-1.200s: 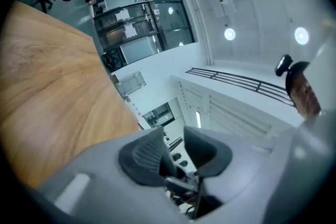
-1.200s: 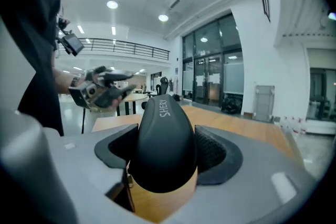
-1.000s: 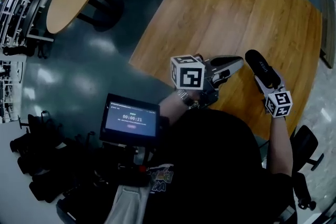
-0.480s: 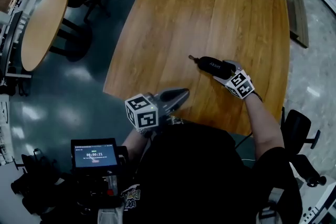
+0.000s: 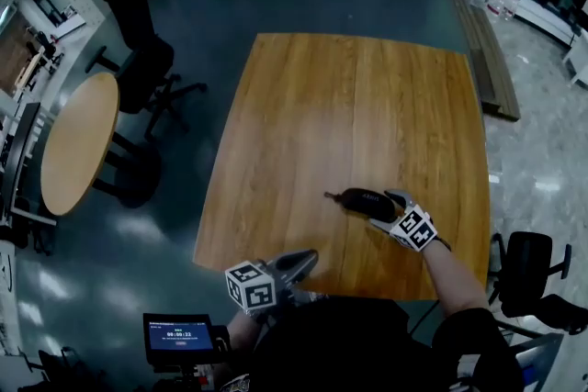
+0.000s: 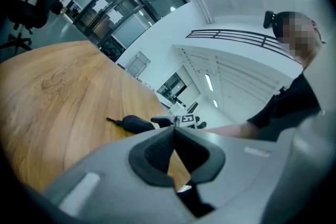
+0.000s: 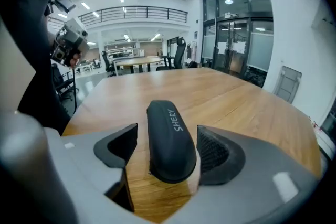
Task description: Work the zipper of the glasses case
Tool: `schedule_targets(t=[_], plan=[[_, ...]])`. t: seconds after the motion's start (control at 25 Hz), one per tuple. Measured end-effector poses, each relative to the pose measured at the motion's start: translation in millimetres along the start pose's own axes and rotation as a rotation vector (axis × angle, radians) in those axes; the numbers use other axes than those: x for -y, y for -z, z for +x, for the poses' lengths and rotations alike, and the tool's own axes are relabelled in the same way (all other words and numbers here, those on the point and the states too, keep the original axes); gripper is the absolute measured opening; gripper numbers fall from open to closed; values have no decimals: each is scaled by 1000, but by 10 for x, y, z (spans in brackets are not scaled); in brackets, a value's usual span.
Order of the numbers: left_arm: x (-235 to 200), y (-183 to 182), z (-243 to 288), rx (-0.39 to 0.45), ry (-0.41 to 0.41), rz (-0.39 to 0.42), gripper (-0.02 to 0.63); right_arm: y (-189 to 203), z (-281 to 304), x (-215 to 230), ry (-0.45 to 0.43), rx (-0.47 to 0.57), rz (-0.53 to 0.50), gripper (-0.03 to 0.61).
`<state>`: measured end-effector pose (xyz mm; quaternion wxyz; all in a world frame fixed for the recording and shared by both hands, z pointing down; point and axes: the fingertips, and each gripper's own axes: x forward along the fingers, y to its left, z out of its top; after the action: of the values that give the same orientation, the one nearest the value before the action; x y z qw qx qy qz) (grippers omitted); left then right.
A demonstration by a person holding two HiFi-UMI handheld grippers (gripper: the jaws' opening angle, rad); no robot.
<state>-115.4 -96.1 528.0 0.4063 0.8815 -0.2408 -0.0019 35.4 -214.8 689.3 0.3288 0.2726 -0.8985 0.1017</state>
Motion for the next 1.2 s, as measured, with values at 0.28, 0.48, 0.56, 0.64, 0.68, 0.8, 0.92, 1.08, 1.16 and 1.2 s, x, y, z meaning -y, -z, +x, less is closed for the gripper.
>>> schedule_targets(t=[0.28, 0.48, 0.56, 0.64, 0.68, 0.8, 0.92, 1.08, 1.16, 1.2], plan=[[21, 143, -5, -52, 76, 25, -2, -548, -1002, -482, 194, 457, 427, 5], [79, 277, 84, -82, 149, 27, -2, -984, -1362, -1349, 123, 624, 549, 5], [156, 372, 148, -95, 185, 16, -2, -1102, -1463, -1569, 98, 620, 507, 5], [246, 427, 218, -101, 212, 13, -2, -1202, -1581, -1667, 79, 625, 478, 5], [306, 426, 241, -98, 221, 17, -2, -1257, -1648, -1690, 73, 633, 474, 5], [529, 401, 238, -67, 230, 42, -2, -1370, -1852, -1746, 73, 649, 467, 5], [698, 434, 203, -27, 208, 59, -2, -1334, -1988, -1839, 62, 648, 444, 5], [979, 654, 182, 16, 183, 54, -2, -1101, -2160, -2085, 31, 624, 427, 5], [1185, 838, 167, 37, 170, 39, -2, -920, -2324, -2224, 36, 621, 440, 5], [1272, 934, 158, 43, 163, 32, -2, -837, -2401, -2284, 39, 627, 452, 5]])
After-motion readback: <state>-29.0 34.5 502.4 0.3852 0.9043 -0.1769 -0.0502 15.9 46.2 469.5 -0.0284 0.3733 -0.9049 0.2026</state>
